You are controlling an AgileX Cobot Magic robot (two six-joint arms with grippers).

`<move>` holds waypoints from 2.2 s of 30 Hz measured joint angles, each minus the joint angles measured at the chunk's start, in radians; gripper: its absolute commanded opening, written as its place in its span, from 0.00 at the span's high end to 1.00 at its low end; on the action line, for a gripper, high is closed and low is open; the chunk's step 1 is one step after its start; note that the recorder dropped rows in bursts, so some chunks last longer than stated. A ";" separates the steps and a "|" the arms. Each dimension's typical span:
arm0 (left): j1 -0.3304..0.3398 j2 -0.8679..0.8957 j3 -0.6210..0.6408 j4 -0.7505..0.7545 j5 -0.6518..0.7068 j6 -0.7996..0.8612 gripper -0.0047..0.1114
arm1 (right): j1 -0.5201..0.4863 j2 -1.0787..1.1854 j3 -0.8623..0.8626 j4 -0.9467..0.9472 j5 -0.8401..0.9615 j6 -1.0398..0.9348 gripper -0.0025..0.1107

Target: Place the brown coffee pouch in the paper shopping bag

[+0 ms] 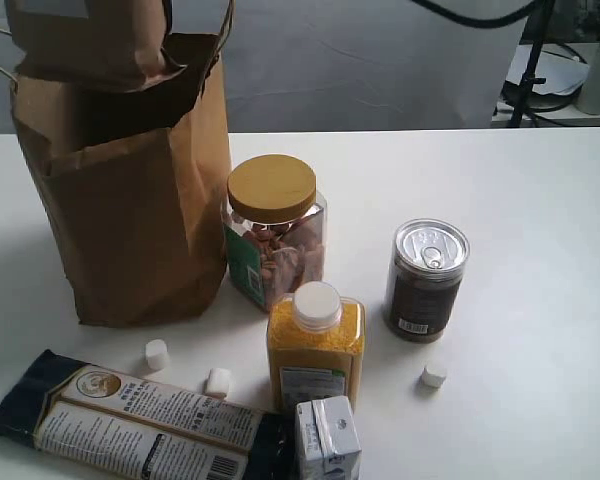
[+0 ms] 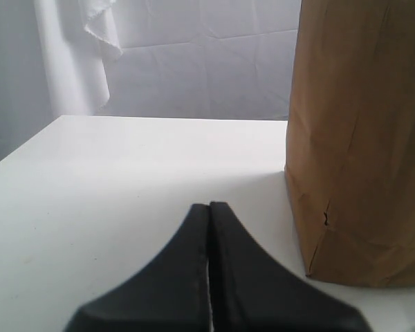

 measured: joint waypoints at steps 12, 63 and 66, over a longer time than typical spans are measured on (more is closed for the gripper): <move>0.000 0.000 0.000 0.000 0.000 0.000 0.96 | 0.000 0.135 0.000 0.094 -0.058 -0.101 0.97; 0.000 0.000 0.000 0.000 0.000 0.000 0.96 | 0.000 -0.753 0.671 -0.859 0.145 0.359 0.98; 0.000 0.000 0.000 0.000 0.000 0.000 0.96 | -0.007 -0.861 0.829 -0.878 0.095 0.366 0.98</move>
